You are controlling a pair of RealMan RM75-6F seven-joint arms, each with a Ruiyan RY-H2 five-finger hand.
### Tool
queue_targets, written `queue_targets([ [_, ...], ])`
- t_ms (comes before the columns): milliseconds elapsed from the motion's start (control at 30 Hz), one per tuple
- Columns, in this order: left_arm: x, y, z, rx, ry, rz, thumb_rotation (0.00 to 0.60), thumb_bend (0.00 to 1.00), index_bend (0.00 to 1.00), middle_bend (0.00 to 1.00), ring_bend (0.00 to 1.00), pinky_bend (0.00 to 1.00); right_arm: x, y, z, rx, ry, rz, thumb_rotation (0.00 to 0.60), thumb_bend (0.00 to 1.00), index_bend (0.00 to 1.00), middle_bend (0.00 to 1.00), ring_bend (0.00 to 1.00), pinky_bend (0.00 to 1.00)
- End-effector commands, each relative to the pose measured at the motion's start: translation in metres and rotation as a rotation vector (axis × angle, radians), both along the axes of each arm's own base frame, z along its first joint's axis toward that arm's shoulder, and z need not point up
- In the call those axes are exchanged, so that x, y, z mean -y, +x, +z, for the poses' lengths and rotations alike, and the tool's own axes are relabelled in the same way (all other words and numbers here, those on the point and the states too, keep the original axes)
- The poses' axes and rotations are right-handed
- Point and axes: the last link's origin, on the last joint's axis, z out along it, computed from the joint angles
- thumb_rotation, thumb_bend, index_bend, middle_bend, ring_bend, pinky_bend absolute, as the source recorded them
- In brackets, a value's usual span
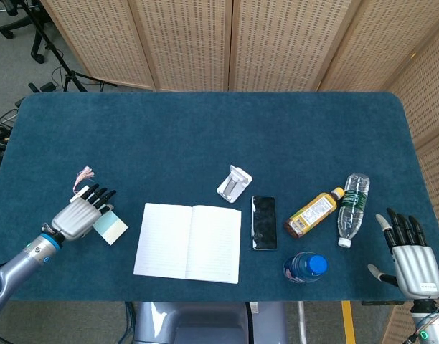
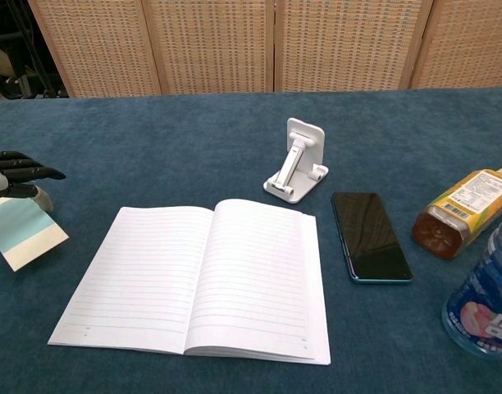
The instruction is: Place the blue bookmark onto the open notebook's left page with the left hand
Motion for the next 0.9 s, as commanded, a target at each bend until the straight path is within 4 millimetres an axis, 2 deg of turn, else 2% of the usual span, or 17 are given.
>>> queue_targets([
  [33, -0.001, 0.004, 0.002, 0.001, 0.003, -0.017, 0.6, 0.32, 0.3, 0.0, 0.0, 0.0, 0.0, 0.0, 0.0, 0.0, 0.001, 0.0, 0.6, 0.0, 0.0, 0.0, 0.0, 0.0],
  [133, -0.002, 0.01, 0.003, -0.007, 0.004, -0.043, 0.6, 0.32, 0.3, 0.0, 0.0, 0.0, 0.0, 0.0, 0.0, 0.0, 0.001, 0.001, 0.6, 0.0, 0.0, 0.0, 0.0, 0.0],
  [500, -0.006, 0.055, -0.001, 0.013, -0.006, -0.177, 0.6, 0.32, 0.31, 0.0, 0.0, 0.0, -0.001, 0.0, 0.003, 0.012, -0.006, 0.004, 0.6, 0.0, 0.0, 0.0, 0.0, 0.0],
  [633, -0.009, 0.066, -0.002, -0.028, 0.004, -0.248, 0.6, 0.32, 0.31, 0.0, 0.0, 0.0, 0.0, -0.001, 0.005, 0.016, -0.011, 0.002, 0.6, 0.0, 0.0, 0.0, 0.0, 0.0],
  [900, -0.005, 0.098, -0.02, -0.008, -0.007, -0.426, 0.6, 0.31, 0.32, 0.0, 0.0, 0.0, 0.0, -0.003, 0.01, 0.032, -0.028, -0.005, 0.6, 0.0, 0.0, 0.0, 0.0, 0.0],
])
